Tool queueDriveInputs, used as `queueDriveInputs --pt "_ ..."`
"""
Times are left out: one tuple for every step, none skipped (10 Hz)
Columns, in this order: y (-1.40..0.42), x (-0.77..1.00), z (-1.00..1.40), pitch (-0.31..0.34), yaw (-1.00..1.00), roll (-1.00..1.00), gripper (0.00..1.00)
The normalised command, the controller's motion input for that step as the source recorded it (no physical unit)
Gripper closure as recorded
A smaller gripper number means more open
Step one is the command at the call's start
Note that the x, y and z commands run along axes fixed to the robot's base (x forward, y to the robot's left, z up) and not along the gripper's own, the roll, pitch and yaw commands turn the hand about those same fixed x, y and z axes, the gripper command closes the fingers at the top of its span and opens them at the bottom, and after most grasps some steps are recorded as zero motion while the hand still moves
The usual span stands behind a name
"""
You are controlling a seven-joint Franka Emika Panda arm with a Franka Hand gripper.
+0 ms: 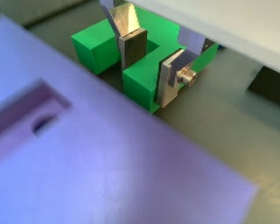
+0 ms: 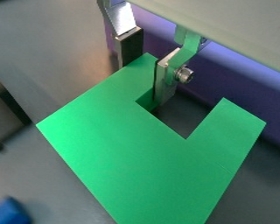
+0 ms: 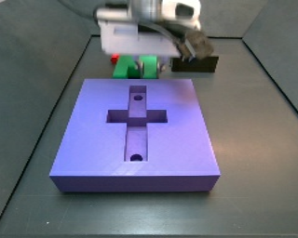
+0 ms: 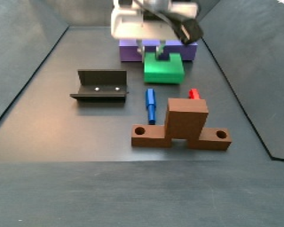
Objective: Pick up the green object. Move up. Place the green object on the fixture. Regrasp the green object. Move to above the board. Insert the green object.
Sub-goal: Move up, then place the green object on the fixture.
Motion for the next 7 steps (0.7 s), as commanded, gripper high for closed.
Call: queueDriveInputs --pt "0.04 -0.09 0.56 0.018 0.02 0.00 1.00" --pt "0.01 -0.04 0.18 -0.022 0.02 -0.01 1.00" --pt "0.11 -0.07 0.00 -0.006 0.00 -0.07 1.00" --pt "0.21 0.06 0.25 -0.023 -0.06 -0.81 1.00" --pt "0.26 0.33 0.43 -0.129 -0.19 -1.00 1.00" --pt "0.17 0.51 0.31 -0.246 -0.26 -1.00 1.00" --pt "0.17 0.55 0.31 -0.286 -0.26 -1.00 1.00"
